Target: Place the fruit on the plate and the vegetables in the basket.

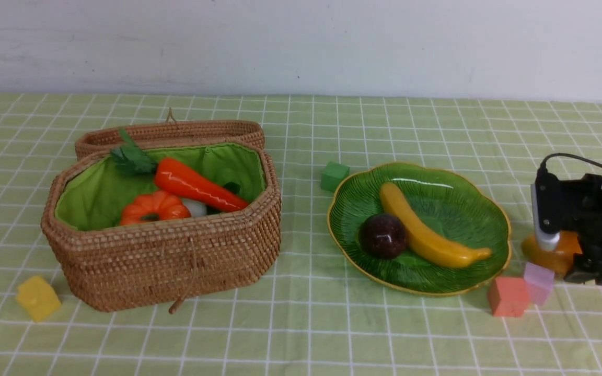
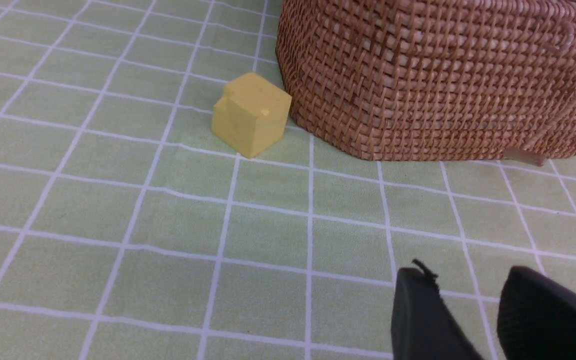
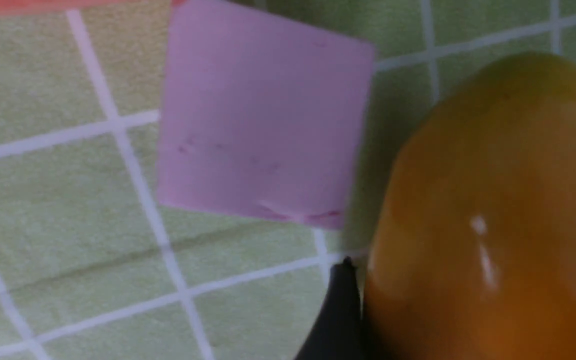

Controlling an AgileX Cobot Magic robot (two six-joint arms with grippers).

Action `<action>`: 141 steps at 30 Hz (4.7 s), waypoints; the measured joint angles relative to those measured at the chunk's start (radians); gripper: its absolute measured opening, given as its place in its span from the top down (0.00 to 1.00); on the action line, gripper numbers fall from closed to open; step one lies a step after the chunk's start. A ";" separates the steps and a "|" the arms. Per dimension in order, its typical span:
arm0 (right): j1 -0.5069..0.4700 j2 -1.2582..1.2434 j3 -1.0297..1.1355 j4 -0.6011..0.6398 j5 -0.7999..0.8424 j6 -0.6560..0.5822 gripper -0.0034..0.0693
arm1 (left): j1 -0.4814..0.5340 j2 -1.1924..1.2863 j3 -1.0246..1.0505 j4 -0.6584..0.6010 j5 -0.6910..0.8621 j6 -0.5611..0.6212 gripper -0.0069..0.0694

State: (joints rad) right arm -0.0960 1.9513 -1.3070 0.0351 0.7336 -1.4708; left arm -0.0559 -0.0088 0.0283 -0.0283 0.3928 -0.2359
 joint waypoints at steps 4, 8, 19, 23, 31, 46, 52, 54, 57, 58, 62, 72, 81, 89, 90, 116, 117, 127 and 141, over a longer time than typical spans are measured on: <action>0.000 0.003 0.000 -0.012 0.046 0.015 0.19 | 0.000 0.000 0.000 0.000 0.000 0.000 0.60; 0.000 -0.003 0.003 -0.019 0.052 0.033 0.19 | 0.000 0.000 0.000 0.001 0.000 0.000 0.60; 0.000 -0.071 0.011 -0.019 0.063 0.174 0.19 | 0.000 0.000 0.000 0.001 0.000 0.000 0.60; 0.000 -0.108 0.011 -0.019 0.055 0.220 0.19 | 0.000 0.000 0.000 0.000 0.000 0.000 0.60; 0.000 -0.200 0.017 -0.024 -0.016 0.397 0.19 | 0.000 0.000 0.000 0.000 0.000 0.000 0.60; 0.180 -0.361 0.008 0.189 -0.030 0.448 0.19 | 0.000 0.000 0.000 0.000 0.000 0.000 0.60; 0.305 -0.314 0.008 0.333 -0.054 0.406 0.19 | 0.000 0.000 0.000 0.000 0.000 0.000 0.60; 0.324 -0.268 0.008 0.335 -0.090 0.400 0.19 | 0.000 0.000 0.000 0.000 0.000 0.000 0.60; 0.310 -0.203 0.008 0.313 -0.179 0.400 0.19 | 0.000 0.000 0.000 0.000 0.000 0.000 0.60; 0.302 -0.182 0.008 0.312 -0.218 0.400 0.19 | 0.000 0.000 0.000 0.000 0.000 0.000 0.60; 0.281 -0.104 0.008 0.314 -0.359 0.400 0.19 | 0.000 0.000 0.000 0.000 0.000 0.000 0.60; 0.280 -0.045 0.008 0.349 -0.385 0.426 0.19 | 0.000 0.000 0.000 0.000 0.000 0.000 0.60; 0.279 -0.110 0.008 0.387 -0.353 0.569 0.03 | 0.000 0.000 0.000 0.000 0.000 0.000 0.60; 0.279 -0.344 0.008 0.330 -0.101 0.585 0.33 | 0.000 0.000 0.000 0.000 0.000 0.000 0.60; 0.279 -0.406 0.008 0.303 -0.041 0.610 0.41 | 0.000 0.000 0.000 0.000 0.000 0.000 0.60; 0.279 -1.027 0.006 0.175 0.533 1.125 0.97 | 0.000 0.000 0.000 0.000 0.000 0.000 0.60; 0.279 -1.027 0.006 0.174 0.533 1.124 0.97 | 0.000 0.000 0.000 0.000 0.000 0.000 0.60; 0.095 -1.316 0.195 0.025 0.261 1.123 0.97 | 0.000 0.000 0.000 0.000 0.000 0.000 0.60; 0.039 -1.947 1.264 -0.042 -0.294 1.608 0.95 | 0.000 0.000 0.000 0.000 0.000 0.000 0.60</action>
State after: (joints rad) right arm -0.0569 0.0040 -0.0428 -0.0065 0.4392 0.1373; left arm -0.0559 -0.0088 0.0283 -0.0283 0.3928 -0.2359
